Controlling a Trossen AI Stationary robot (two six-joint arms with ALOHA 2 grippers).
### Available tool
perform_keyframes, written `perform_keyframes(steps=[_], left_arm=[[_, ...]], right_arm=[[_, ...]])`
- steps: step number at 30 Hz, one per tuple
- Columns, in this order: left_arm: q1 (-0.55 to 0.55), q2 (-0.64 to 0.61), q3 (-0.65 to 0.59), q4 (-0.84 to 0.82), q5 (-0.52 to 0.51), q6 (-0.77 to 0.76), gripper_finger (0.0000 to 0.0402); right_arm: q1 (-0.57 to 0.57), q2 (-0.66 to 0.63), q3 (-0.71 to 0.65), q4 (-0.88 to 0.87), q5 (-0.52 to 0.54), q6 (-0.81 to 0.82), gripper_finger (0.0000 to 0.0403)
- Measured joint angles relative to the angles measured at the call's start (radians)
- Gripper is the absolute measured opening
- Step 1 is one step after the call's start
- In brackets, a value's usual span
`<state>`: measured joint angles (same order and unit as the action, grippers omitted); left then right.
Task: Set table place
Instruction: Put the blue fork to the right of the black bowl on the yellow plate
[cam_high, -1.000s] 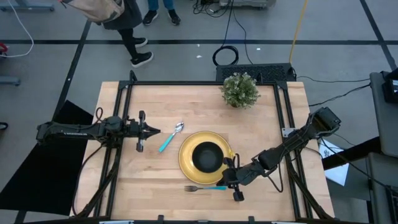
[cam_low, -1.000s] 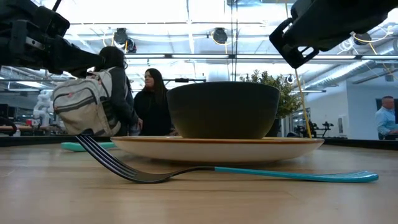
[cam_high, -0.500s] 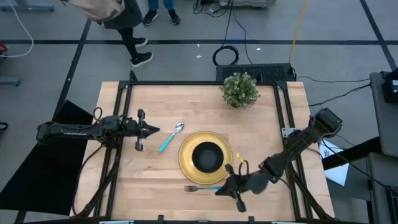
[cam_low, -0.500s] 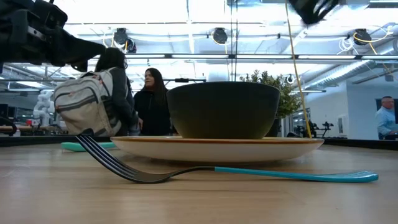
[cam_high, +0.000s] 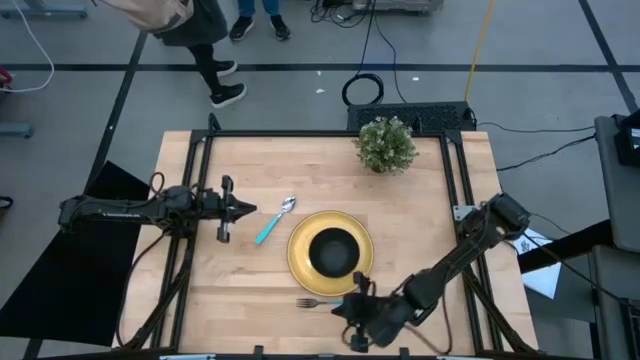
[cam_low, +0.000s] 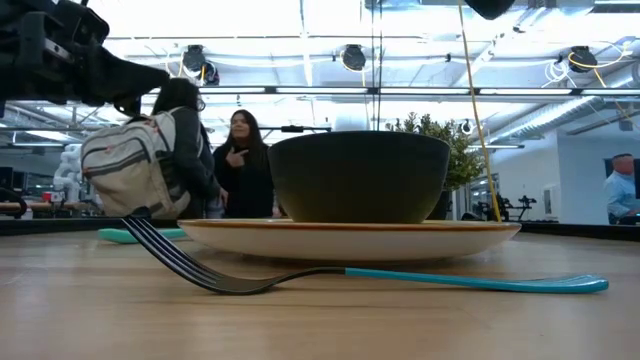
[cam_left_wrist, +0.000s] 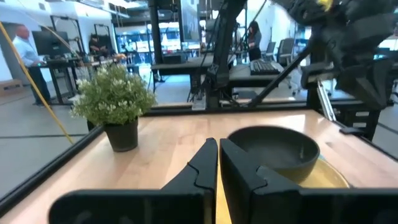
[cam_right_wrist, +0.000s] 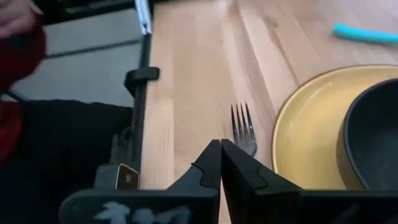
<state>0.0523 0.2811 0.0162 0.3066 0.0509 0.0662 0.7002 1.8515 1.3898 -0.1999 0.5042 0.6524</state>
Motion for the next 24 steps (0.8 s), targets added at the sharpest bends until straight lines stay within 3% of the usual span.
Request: perform_keyframes(steps=[5, 12, 19, 24], left_arm=[[0.0, 0.0, 0.0, -0.061, 0.0, 0.001, 0.0024], [0.0, 0.0, 0.0, -0.075, 0.0, 0.002, 0.0024], [0.0, 0.0, 0.0, -0.078, 0.001, -0.015, 0.0024], [-0.001, 0.0, 0.0, -0.086, 0.004, -0.026, 0.0024]], right_arm=[[0.001, 0.085, 0.145, -0.288, -0.002, 0.147, 0.0], [-0.002, 0.113, 0.158, -0.526, -0.011, 0.367, 0.0], [-0.002, 0.116, 0.158, -0.48, -0.038, 0.41, 0.0], [-0.004, 0.159, 0.158, -0.363, -0.077, 0.329, 0.0]])
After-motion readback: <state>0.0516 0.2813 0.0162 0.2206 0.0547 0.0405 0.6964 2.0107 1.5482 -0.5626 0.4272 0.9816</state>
